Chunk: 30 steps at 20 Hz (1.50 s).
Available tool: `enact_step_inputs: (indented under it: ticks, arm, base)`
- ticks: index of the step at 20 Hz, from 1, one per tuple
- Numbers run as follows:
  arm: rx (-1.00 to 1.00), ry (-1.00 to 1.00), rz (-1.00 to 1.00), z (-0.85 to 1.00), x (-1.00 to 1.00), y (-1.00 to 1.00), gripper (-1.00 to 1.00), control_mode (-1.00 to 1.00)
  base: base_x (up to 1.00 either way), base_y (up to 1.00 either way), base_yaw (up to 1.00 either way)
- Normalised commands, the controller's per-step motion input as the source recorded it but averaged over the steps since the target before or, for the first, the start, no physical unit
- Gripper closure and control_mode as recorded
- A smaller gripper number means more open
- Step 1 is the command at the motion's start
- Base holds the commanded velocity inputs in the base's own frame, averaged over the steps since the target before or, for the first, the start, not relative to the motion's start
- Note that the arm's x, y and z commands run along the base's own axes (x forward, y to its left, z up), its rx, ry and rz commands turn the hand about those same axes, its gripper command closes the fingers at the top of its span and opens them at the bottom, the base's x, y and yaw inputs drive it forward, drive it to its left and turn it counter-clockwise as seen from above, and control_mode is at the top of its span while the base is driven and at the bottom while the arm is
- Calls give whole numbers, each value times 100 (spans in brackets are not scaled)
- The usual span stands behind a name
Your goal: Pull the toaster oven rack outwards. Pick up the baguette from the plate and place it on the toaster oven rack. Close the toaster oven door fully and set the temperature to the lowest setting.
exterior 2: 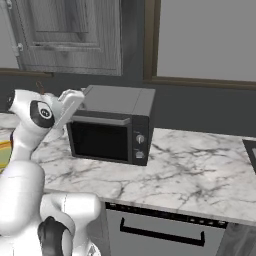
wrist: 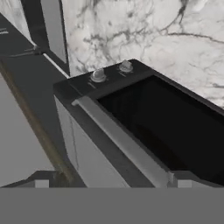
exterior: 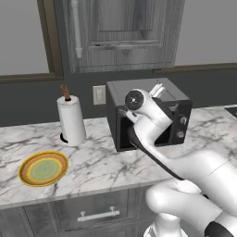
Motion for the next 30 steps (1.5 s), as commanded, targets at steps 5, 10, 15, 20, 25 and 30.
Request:
enact_step_inputs:
  ticks: [5,10,15,20,25,30]
  arm:
    - [-18,9,-1,32,-47,-7,-100,-100]
    - [1,15,0,-27,-43,-18,-100,-100]
    - [39,5,-6,-1,-12,-77,-100,-100]
    - [50,2,-23,0,-1,-100,-100,-100]
    - [35,3,-25,-1,-23,-89,-100,-100]
    - [27,1,-16,-15,-37,-56,-100,-100]
  base:
    - [0,0,0]
    - [0,0,0]
    - [0,0,0]
    - [0,0,0]
    - [0,0,0]
    - [0,0,0]
